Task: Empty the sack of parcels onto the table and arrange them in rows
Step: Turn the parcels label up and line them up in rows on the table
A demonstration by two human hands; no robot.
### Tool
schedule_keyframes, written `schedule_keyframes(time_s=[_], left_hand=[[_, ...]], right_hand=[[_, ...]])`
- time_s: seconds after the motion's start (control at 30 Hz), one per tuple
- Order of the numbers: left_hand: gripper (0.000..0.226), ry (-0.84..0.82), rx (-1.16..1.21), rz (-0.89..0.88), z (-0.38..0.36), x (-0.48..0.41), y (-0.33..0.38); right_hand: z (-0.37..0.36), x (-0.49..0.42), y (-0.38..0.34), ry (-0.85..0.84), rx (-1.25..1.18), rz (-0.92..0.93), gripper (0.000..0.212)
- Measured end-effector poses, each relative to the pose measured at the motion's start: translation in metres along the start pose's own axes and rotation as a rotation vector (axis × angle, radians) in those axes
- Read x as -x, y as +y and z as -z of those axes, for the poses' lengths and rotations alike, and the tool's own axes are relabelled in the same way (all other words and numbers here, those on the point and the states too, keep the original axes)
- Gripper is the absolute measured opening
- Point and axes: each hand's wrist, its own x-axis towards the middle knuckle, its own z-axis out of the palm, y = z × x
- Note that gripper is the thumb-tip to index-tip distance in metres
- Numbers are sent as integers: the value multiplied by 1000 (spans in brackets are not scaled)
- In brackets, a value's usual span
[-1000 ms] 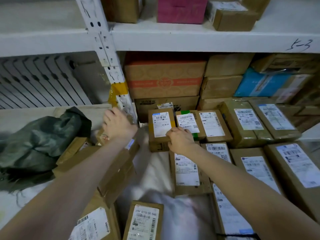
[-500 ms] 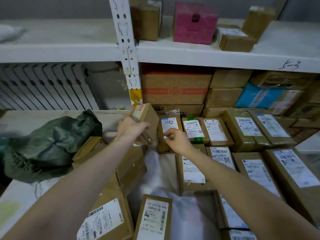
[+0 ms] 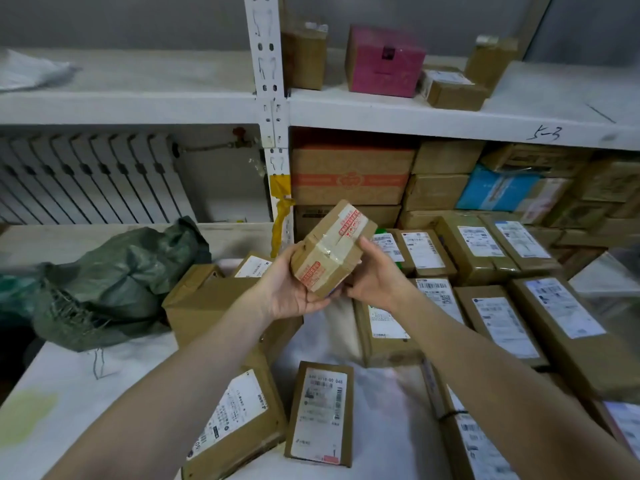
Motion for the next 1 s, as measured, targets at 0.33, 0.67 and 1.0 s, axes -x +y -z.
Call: schedule_keyframes(time_s=[0.33, 0.67, 1.0], left_hand=[[56, 48, -309, -136, -14, 6, -36], [52, 61, -116, -143, -34, 6, -69], [35, 194, -32, -226, -55, -5, -118]], right_hand=[[-11, 43, 7, 435, 775, 225, 102], [39, 68, 2, 320, 464, -12, 66], [88, 105, 4, 193, 479, -124, 71]])
